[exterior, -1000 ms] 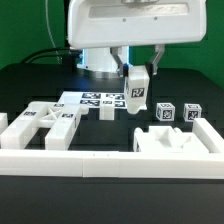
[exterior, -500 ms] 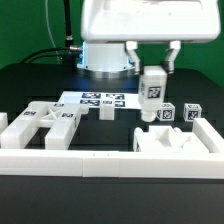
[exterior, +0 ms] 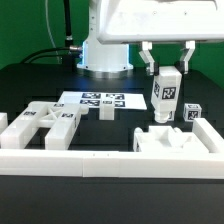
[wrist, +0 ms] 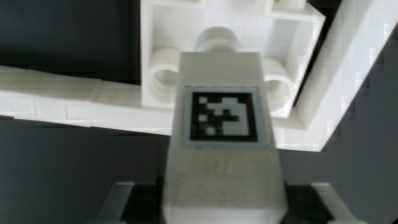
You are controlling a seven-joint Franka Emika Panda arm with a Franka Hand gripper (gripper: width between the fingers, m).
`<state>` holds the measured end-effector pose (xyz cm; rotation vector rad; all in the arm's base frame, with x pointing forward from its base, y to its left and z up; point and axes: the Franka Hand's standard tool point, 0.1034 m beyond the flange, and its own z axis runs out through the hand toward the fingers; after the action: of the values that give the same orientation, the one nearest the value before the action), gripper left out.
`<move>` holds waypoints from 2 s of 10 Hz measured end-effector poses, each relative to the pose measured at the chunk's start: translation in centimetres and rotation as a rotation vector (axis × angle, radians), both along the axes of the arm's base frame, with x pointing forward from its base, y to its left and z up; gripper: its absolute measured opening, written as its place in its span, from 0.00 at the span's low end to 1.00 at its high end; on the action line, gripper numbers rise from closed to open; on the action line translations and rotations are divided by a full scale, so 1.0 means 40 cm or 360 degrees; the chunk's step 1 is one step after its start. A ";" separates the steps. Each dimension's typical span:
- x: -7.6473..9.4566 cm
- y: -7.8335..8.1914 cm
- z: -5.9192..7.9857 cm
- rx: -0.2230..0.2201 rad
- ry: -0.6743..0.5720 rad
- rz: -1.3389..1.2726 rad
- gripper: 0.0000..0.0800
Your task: Assemble chair
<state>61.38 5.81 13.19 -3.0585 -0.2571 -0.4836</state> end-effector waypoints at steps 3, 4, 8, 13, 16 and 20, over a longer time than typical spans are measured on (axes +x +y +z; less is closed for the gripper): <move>0.034 0.059 0.005 0.0014 -0.0032 0.0005 0.36; 0.038 0.057 0.007 0.0014 -0.0055 0.0003 0.36; 0.058 0.076 -0.009 0.0016 -0.0309 0.0016 0.36; 0.056 0.081 -0.057 0.0012 -0.0274 0.0022 0.36; 0.059 0.093 -0.057 0.0014 -0.0276 0.0032 0.36; 0.055 0.107 -0.063 0.0016 -0.0273 0.0046 0.36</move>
Offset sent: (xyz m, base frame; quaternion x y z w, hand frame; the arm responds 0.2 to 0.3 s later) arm 0.0000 0.0000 0.0000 0.0000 0.0000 0.0000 1.0000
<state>63.58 10.09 10.66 -3.0016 -0.3021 -0.7441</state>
